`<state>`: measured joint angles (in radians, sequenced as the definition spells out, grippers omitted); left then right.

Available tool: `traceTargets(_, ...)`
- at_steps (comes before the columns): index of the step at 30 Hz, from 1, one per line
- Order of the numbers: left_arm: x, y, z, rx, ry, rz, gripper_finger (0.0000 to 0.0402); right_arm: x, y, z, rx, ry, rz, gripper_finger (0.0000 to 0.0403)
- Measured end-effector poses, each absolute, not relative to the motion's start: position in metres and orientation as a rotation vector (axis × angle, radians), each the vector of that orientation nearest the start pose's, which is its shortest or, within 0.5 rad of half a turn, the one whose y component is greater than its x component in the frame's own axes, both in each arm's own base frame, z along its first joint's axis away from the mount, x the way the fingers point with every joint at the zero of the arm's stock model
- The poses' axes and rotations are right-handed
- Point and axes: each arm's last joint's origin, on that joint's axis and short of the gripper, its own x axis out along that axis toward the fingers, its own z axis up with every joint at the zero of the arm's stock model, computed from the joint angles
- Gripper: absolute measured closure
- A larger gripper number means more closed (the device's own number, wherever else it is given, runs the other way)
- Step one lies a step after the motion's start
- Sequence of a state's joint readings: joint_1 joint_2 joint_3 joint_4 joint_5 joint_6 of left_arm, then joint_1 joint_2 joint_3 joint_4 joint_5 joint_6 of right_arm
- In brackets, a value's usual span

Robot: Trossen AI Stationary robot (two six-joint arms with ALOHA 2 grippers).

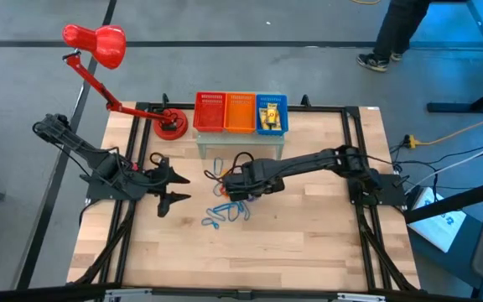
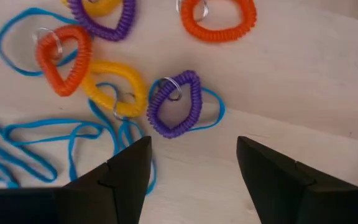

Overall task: Pick & Place Office Desk Supplies
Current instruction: Put the violet spring keychain into the red bin on the shelf

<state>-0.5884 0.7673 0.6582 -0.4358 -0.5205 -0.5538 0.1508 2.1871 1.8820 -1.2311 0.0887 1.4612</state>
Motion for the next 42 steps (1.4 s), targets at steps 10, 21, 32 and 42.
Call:
traceTargets(10, 0.142, -0.077, 0.274, -0.243, 0.439, 0.052, 0.0166, 0.429, 0.065, 0.186, 0.96, 1.242, -1.061, 0.0265)
traceTargets(21, 0.143, -0.078, 0.278, -0.269, 0.401, 0.051, 0.0166, 0.436, 0.058, 0.168, 0.959, 1.272, -1.058, 0.0274)
traceTargets(32, 0.144, -0.078, 0.278, -0.284, 0.394, 0.05, 0.0166, 0.439, 0.063, 0.155, 0.938, 1.301, -1.047, 0.0247)
traceTargets(42, 0.144, -0.079, 0.279, -0.292, 0.383, 0.047, 0.0166, 0.433, 0.061, 0.142, 0.927, 1.331, -1.057, 0.0273)
